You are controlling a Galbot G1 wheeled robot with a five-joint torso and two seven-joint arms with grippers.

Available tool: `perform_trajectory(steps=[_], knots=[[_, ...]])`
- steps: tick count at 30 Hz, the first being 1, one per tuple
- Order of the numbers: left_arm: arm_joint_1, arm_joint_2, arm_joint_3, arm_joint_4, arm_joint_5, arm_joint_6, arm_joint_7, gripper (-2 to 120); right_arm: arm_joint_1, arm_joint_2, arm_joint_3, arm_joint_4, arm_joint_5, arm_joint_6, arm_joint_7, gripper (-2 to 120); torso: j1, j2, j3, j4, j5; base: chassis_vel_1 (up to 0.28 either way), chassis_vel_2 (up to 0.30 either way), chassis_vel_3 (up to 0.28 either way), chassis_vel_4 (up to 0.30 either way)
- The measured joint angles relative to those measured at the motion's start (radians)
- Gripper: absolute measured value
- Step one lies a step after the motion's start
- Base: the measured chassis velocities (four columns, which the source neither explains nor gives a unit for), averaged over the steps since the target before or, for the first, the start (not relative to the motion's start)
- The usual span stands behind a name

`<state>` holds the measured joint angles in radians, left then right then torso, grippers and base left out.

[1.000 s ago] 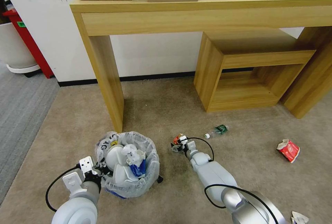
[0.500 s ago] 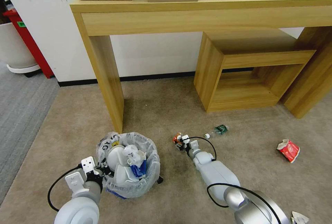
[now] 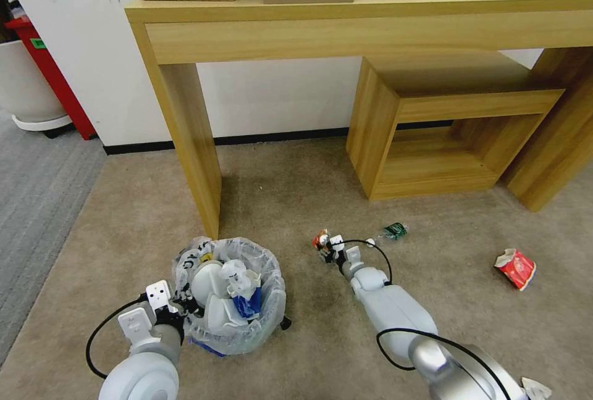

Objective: Pick up the trash bin and place the garbage on the floor into it.

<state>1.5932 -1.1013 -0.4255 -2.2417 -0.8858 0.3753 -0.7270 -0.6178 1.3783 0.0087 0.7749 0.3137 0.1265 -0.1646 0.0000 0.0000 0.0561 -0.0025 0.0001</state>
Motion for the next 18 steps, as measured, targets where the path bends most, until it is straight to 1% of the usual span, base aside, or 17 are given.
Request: perform_trajectory(steps=[1, 2, 3, 4, 5, 7, 8, 9, 10, 11, 12, 14, 15, 17, 18], knots=[[0.0, 0.0, 0.0, 0.0, 0.0, 0.0, 0.0, 0, 0.0, 0.0, 0.0, 0.0, 0.0, 0.0, 0.0, 50, 0.0, 0.0, 0.0, 0.0, 0.0, 0.0, 0.0, 0.0, 0.0], [0.0, 0.002, -0.002, -0.004, -0.007, 0.0, -0.002, 0, -0.016, -0.024, -0.004, 0.072, 0.033, 0.004, -0.015, 50, 0.0, 0.0, 0.0, 0.0003, 0.0002, 0.0, 0.0, 0.0, 0.0], [-0.001, 0.005, -0.005, -0.009, -0.015, 0.0, -0.004, 0, -0.035, -0.055, -0.004, 0.15, 0.082, 0.028, -0.046, 50, 0.0, 0.0, 0.0, 0.0005, 0.0, 0.0, 0.0, 0.0, 0.0], [-0.002, 0.006, -0.006, -0.01, -0.017, 0.0, -0.006, 0, -0.044, -0.068, -0.004, 0.182, 0.105, 0.044, -0.065, 50, 0.0, 0.0, 0.0, 0.0005, -0.0003, 0.0, 0.0, 0.0, 0.0], [-0.002, 0.006, -0.006, -0.01, -0.017, 0.0, -0.006, 0, -0.044, -0.068, -0.004, 0.182, 0.105, 0.044, -0.065, 50, 0.0, 0.0, 0.0, 0.0005, -0.0003, 0.0, 0.0, 0.0, 0.0], [-0.005, 0.008, -0.007, -0.017, -0.027, 0.0, -0.01, 0, -0.08, -0.124, 0.004, 0.308, 0.209, 0.116, -0.184, 50, 0.0, 0.0, 0.0, 0.0006, 0.0006, 0.0, 0.0, 0.0, 0.0], [-0.005, 0.008, -0.007, -0.017, -0.027, 0.0, -0.01, 0, -0.08, -0.124, 0.004, 0.308, 0.209, 0.116, -0.184, 50, 0.0, 0.0, 0.0, 0.0006, 0.0006, 0.0, 0.0, 0.0, 0.0], [-0.006, 0.009, -0.008, -0.02, -0.029, 0.0, -0.011, 0, -0.102, -0.165, 0.017, 0.38, 0.257, 0.139, -0.264, 50, 0.0, 0.0, 0.0, 0.0007, 0.0007, 0.0, 0.0, 0.0, 0.0], [-0.007, 0.009, -0.007, -0.021, -0.03, 0.0, -0.011, 0, -0.127, -0.224, 0.033, 0.464, 0.311, 0.16, -0.359, 50, 0.0, 0.0, 0.0, 0.0007, 0.0, 0.0, 0.0, 0.0, 0.0], [-0.007, 0.009, -0.006, -0.021, -0.031, 0.0, -0.012, 0, -0.136, -0.245, 0.037, 0.492, 0.329, 0.163, -0.386, 50, 0.0, 0.0, 0.0, 0.0006, -0.0004, 0.0, 0.0, 0.0, 0.0], [-0.007, 0.009, -0.006, -0.021, -0.031, 0.0, -0.012, 0, -0.136, -0.245, 0.037, 0.492, 0.329, 0.163, -0.386, 50, 0.0, 0.0, 0.0, 0.0006, -0.0004, 0.0, 0.0, 0.0, 0.0], [-0.008, 0.009, -0.003, -0.021, -0.031, 0.0, -0.012, 0, -0.163, -0.305, 0.042, 0.572, 0.385, 0.167, -0.454, 50, 0.0, 0.0, 0.0, -0.0002, -0.0003, 0.0, 0.0, 0.0, 0.0], [-0.009, 0.008, -0.001, -0.021, -0.031, 0.0, -0.012, 0, -0.18, -0.341, 0.042, 0.618, 0.419, 0.165, -0.488, 50, 0.0, 0.0, 0.0, 0.0, 0.0, 0.0, 0.0, 0.0, 0.0], [-0.009, 0.007, 0.0, -0.021, -0.031, 0.0, -0.012, 0, -0.185, -0.351, 0.042, 0.631, 0.428, 0.164, -0.496, 50, 0.0, 0.0, 0.0, -0.0001, 0.0, 0.0, 0.0, 0.0, 0.0], [-0.011, 0.004, 0.004, -0.021, -0.029, 0.0, -0.012, 0, -0.22, -0.425, 0.035, 0.729, 0.49, 0.153, -0.544, 50, 0.0, 0.0, 0.0, -0.0005, -0.0005, 0.0, 0.0, 0.0, 0.0]])
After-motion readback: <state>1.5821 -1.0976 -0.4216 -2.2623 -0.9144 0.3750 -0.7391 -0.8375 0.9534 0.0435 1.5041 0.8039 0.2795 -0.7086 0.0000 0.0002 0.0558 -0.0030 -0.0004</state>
